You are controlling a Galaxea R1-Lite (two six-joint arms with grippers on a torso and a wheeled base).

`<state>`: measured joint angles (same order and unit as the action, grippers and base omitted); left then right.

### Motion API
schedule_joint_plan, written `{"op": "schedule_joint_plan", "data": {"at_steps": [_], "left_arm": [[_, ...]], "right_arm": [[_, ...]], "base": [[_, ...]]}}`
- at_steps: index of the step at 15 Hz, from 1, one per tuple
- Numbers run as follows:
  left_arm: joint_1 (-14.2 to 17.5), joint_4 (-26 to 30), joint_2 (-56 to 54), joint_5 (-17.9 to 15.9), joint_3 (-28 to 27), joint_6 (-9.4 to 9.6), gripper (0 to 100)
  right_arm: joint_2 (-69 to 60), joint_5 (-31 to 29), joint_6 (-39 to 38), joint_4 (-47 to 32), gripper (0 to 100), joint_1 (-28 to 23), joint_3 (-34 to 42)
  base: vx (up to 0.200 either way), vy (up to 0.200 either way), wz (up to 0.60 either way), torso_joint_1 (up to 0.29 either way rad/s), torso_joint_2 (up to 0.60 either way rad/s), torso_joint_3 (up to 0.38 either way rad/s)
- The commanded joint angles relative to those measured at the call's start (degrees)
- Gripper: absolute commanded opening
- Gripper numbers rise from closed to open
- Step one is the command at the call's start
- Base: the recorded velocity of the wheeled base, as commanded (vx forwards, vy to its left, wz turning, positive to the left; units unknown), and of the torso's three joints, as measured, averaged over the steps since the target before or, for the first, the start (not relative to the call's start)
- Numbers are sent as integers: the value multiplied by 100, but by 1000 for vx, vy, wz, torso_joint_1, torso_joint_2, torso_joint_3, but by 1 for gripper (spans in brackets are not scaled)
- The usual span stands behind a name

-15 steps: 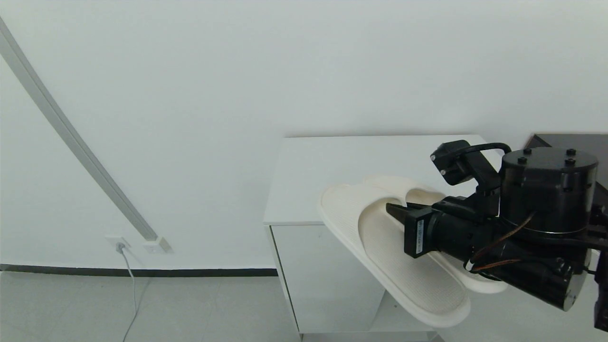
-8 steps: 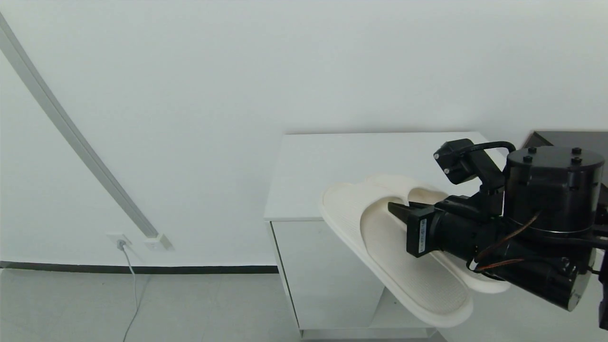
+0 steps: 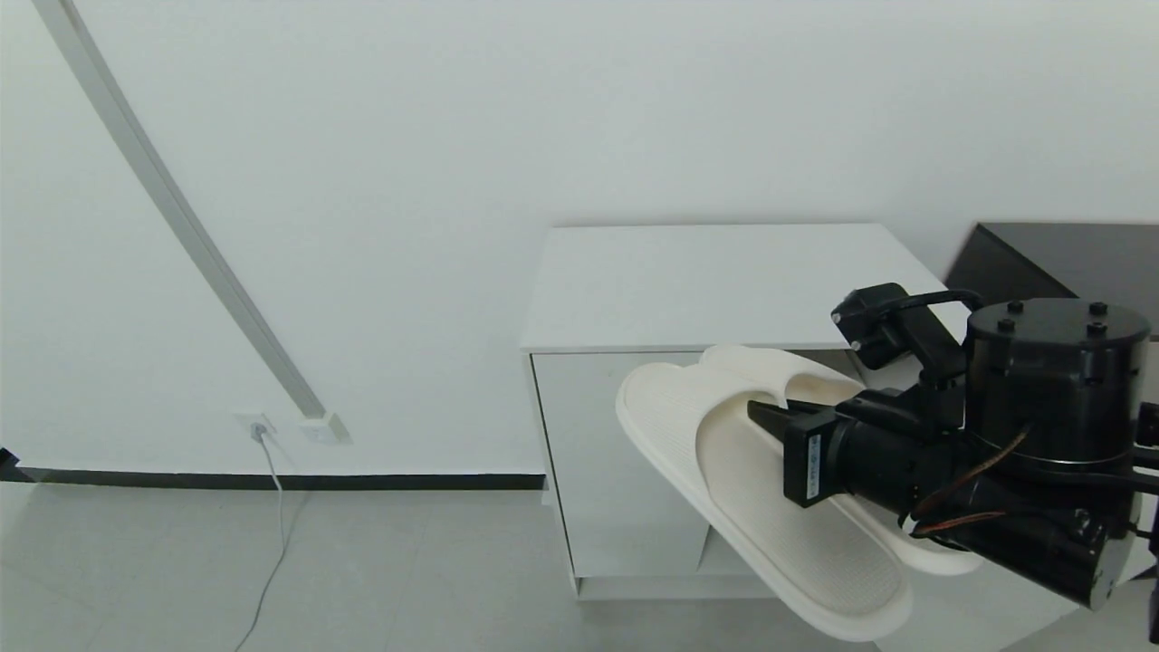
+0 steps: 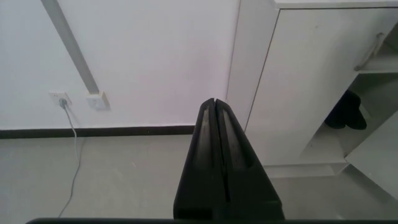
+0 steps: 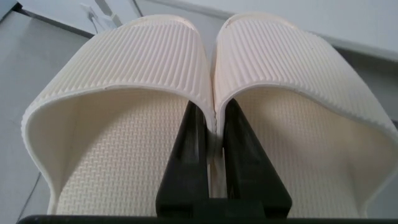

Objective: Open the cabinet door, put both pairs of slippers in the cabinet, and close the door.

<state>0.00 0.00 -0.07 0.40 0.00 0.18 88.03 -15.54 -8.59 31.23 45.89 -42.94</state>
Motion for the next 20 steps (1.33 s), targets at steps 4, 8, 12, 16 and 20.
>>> {"op": "schedule_joint_plan", "data": {"at_steps": [4,8,12,16,20], "left_arm": [[0,0,7,4,0,-1,0],[0,0,7,4,0,-1,0],[0,0,7,4,0,-1,0],[0,0,7,4,0,-1,0],[0,0,7,4,0,-1,0]], "right_arm": [[13,7,16,6,0,-9,4],[21,-1,24,6,0,-9,-22],[30,-1,24,6,0,-9,-4],[30,7,16,6,0,-9,4],[30,7,16,6,0,-9,13]], "base": [[-50,0,0,-1,1,-1],[0,0,0,0,0,0],[0,0,0,0,0,0],[0,0,0,0,0,0],[0,-200,0,0,1,4]]}}
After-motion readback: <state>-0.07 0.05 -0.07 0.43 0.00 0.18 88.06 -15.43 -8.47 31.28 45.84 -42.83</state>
